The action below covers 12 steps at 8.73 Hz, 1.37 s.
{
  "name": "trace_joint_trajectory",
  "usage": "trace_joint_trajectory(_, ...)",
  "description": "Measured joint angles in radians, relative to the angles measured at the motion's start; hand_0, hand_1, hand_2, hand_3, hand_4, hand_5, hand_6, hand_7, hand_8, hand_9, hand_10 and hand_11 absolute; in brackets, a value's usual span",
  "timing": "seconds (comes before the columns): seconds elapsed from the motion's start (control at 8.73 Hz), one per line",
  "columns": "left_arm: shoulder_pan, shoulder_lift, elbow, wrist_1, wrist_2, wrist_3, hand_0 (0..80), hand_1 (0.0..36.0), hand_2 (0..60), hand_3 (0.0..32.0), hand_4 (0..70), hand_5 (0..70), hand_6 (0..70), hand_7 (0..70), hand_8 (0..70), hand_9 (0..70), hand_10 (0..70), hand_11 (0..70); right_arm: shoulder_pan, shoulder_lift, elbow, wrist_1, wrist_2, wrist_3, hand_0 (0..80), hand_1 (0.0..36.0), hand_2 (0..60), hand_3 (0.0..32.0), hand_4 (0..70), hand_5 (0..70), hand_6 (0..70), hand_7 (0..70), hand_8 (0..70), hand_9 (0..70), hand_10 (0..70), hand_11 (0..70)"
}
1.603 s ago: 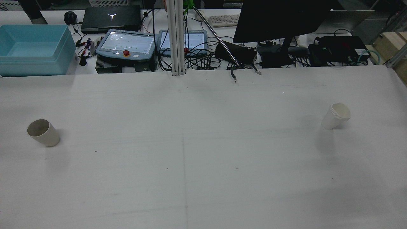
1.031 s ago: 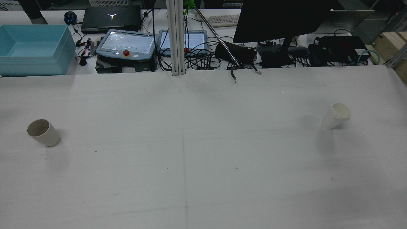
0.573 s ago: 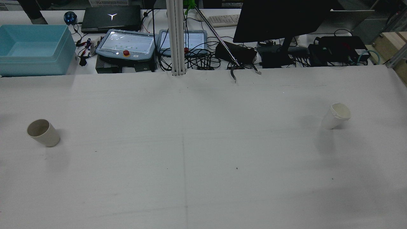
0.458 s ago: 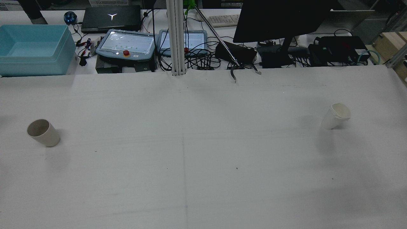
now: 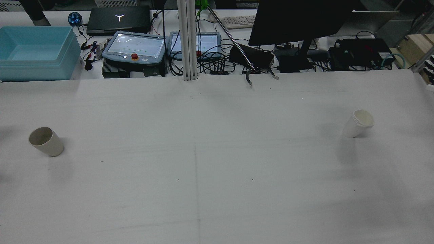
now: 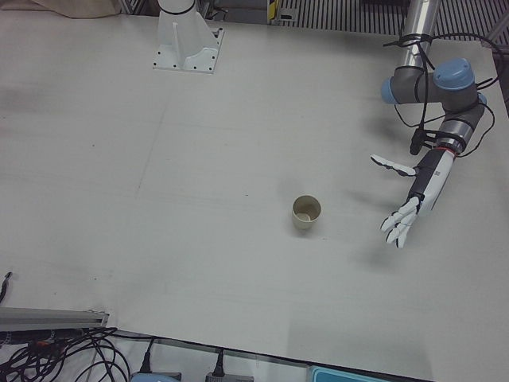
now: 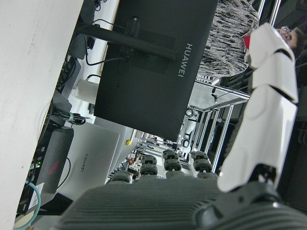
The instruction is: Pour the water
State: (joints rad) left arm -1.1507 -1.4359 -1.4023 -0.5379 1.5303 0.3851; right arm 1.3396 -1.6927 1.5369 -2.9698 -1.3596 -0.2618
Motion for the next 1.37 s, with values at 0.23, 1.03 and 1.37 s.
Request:
trace_joint_trajectory(0.23, 0.077, -0.012, 0.034, -0.02, -0.067, 0.017, 52.7, 9.7, 0.0, 0.0, 25.4, 0.0, 6.6, 1.2, 0.3, 0.0, 1.5, 3.9, -0.009, -0.001, 0.0, 0.0, 0.0, -0.002, 49.9, 19.5, 15.6, 4.2, 0.0, 5.6, 8.6, 6.9, 5.6, 7.3, 0.0, 0.0)
trace_joint_trajectory(1.03, 0.209, -0.105, 0.089, 0.027, -0.172, 0.023, 80.0, 36.0, 0.0, 0.0, 18.4, 0.0, 8.7, 5.6, 0.9, 0.0, 2.7, 8.7, -0.014, -0.001, -0.001, 0.0, 0.001, -0.004, 49.7, 19.2, 14.8, 3.6, 0.0, 5.6, 8.3, 5.8, 5.6, 7.3, 0.0, 0.0)
trace_joint_trajectory(1.37, 0.238, -0.136, 0.087, 0.057, -0.175, 0.024, 80.0, 28.6, 0.0, 0.0, 22.2, 0.0, 8.5, 5.0, 0.7, 0.0, 1.9, 6.3, -0.013, -0.002, -0.004, 0.0, 0.002, -0.003, 49.4, 19.0, 14.9, 3.0, 0.0, 5.5, 8.4, 5.5, 5.8, 7.6, 0.0, 0.0)
